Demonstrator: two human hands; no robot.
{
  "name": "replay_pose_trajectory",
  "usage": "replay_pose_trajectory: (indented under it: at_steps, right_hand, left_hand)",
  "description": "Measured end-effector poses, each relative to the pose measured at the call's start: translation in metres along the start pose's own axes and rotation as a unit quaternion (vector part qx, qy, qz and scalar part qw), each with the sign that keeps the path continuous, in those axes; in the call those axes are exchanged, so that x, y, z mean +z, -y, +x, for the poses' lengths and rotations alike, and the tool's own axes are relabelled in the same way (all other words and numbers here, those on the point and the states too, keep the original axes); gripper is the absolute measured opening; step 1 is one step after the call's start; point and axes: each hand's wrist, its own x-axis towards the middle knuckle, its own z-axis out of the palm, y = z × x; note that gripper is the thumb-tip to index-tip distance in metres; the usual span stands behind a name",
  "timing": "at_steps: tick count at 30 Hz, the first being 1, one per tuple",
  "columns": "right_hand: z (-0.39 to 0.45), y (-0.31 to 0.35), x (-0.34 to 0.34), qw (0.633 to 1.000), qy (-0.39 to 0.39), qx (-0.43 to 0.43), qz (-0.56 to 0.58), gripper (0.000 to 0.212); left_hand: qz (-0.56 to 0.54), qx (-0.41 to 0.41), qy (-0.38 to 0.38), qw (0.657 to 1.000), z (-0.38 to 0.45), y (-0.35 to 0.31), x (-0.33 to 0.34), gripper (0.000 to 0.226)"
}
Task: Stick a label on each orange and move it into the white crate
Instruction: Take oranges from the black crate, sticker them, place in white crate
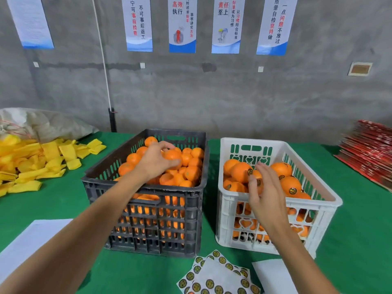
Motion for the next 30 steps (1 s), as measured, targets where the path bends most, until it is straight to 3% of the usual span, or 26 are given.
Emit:
replay_pose_trajectory:
  at_steps: [2,5,8,10,16,20,22,25,27,30]
  right_hand:
    - [-0.004,0.024,-0.002,0.996,-0.001,-0.028,0.081,0.037]
    - [-0.012,0.057,0.001,0.972,0.070,-0.017,0.222,0.042]
    - [-0.034,0.066,0.007,0.955,0.072,0.020,0.287,0.052]
    - [-0.058,0.056,0.008,0.951,0.056,0.033,0.303,0.048]
    - [-0.135,0.002,0.025,0.945,0.173,0.106,0.256,0.044]
    - [-0.175,-0.023,0.039,0.941,0.270,0.100,0.178,0.042]
    - [-0.190,-0.030,0.041,0.934,0.335,0.044,0.116,0.040]
    - [-0.206,-0.038,0.051,0.913,0.407,-0.036,0.012,0.060]
    - [-0.206,-0.041,0.054,0.915,0.400,-0.050,0.002,0.067]
    - [-0.203,-0.040,0.058,0.923,0.379,-0.068,-0.007,0.065]
  left_hand:
    - [-0.097,0.064,-0.067,0.991,-0.021,-0.027,0.005,0.045]
    - [-0.184,0.184,-0.063,0.963,-0.069,-0.060,0.026,0.049]
    - [-0.115,0.285,-0.078,0.948,-0.115,-0.066,0.054,0.051]
    - [-0.060,0.302,-0.076,0.948,-0.139,-0.053,0.072,0.059]
    - [0.013,0.201,0.038,0.979,-0.198,0.020,0.135,0.081]
    - [-0.041,0.040,0.065,0.996,-0.225,0.058,0.163,0.071]
    - [-0.144,-0.058,0.064,0.986,-0.240,0.073,0.171,0.067]
    - [-0.319,-0.164,0.053,0.932,-0.247,0.092,0.181,0.063]
    - [-0.372,-0.170,0.046,0.911,-0.245,0.098,0.184,0.060]
    - [-0.351,-0.158,0.039,0.922,-0.249,0.100,0.188,0.054]
